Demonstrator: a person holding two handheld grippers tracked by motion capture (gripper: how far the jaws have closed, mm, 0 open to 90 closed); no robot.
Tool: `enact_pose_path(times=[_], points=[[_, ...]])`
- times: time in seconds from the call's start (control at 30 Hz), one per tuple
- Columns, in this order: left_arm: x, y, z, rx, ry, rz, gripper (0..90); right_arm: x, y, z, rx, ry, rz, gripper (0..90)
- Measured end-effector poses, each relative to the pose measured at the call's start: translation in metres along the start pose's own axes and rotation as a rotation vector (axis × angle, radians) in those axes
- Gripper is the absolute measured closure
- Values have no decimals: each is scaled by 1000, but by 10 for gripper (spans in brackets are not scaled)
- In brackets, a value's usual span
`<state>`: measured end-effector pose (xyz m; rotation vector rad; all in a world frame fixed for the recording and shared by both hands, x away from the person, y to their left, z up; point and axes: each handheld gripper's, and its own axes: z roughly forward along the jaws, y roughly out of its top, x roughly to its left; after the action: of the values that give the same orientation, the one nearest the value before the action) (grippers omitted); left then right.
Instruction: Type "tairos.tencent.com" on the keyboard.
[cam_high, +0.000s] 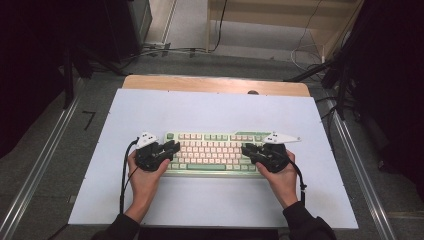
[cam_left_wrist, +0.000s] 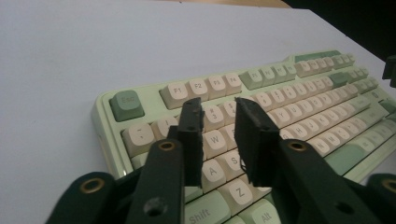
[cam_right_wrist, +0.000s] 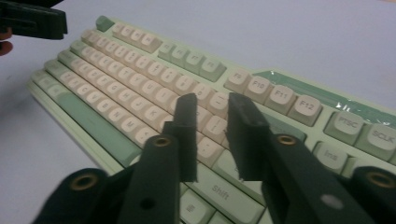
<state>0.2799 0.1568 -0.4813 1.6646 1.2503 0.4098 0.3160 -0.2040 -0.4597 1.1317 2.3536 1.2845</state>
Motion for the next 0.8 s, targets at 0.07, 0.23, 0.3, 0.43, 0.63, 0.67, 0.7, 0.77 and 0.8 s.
enact_pose_path(times=[0.07, 0.23, 0.3, 0.43, 0.63, 0.67, 0.7, 0.77, 0.8], points=[[-1, 0, 0, 3, -3, 6, 789, 1, 1, 0, 0, 8, -2, 786], [-4, 1, 2, 12, 3, 35, 900, 4, 4, 2, 3, 34, -8, 873], [-6, 2, 3, 20, 7, 55, 900, 4, 4, 3, 2, 41, -4, 873], [-10, 3, 6, 24, 2, 76, 900, 3, 4, 4, -8, 67, -6, 873], [-12, 3, 10, 33, -17, 81, 900, 8, 4, 7, -2, 110, -31, 873], [-13, 3, 10, 34, -19, 80, 900, 8, 3, 8, -2, 111, -38, 872], [-13, 3, 11, 34, -21, 78, 900, 9, 3, 9, 1, 112, -40, 872], [-14, 3, 12, 35, -27, 78, 900, 10, 3, 10, 5, 110, -43, 872], [-14, 3, 12, 37, -29, 79, 900, 10, 3, 11, 6, 110, -44, 872]])
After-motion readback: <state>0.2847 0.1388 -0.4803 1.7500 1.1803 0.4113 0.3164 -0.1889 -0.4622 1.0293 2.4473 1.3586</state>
